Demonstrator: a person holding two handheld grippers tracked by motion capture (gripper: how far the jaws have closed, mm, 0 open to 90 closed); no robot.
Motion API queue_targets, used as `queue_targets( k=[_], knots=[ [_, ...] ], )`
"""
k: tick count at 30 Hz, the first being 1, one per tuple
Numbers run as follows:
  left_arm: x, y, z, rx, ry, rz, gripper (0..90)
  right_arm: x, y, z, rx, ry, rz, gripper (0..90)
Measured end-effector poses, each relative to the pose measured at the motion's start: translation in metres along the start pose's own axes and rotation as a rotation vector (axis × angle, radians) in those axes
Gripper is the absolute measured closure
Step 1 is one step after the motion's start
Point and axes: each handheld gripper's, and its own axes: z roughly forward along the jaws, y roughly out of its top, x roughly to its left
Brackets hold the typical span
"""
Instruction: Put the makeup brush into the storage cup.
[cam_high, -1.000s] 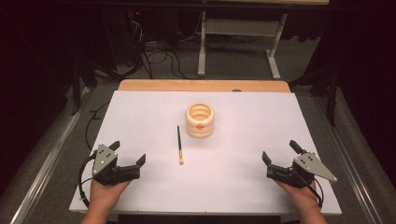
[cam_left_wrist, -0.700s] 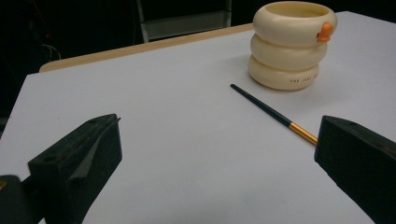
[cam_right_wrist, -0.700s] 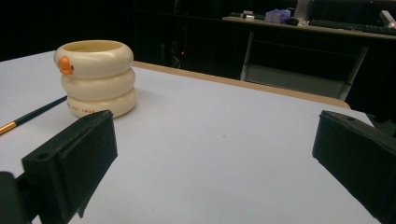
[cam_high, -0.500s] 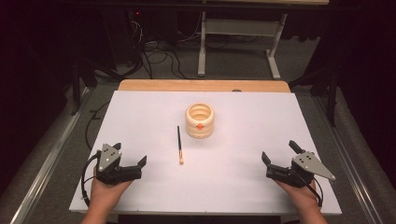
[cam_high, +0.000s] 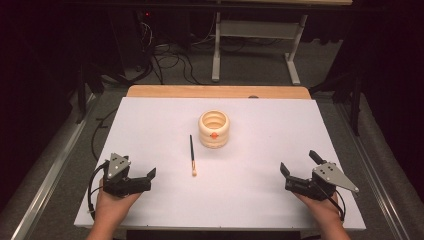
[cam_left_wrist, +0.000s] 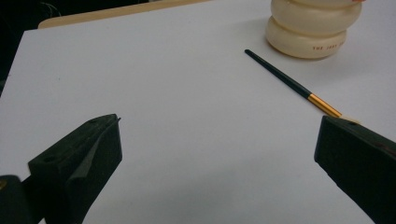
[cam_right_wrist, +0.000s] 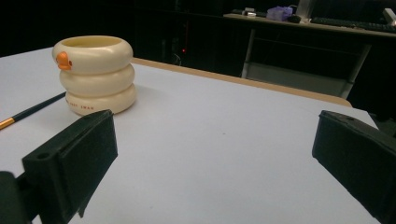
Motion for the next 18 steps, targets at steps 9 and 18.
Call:
queue_targets(
  k=[9,18],
  knots=[
    [0.0052,-0.0004,0.0036,0.082,-0.032,-0.055,1.7,-0.0001,0.0003,0.0003,-0.021,0.022,-0.010,1.4],
    [0.0061,-0.0003,0.0088,0.182,-0.025,-0.072,4.0,-0.0008,-0.0001,0.0014,-0.006,0.026,-0.013,1.3]
  ],
)
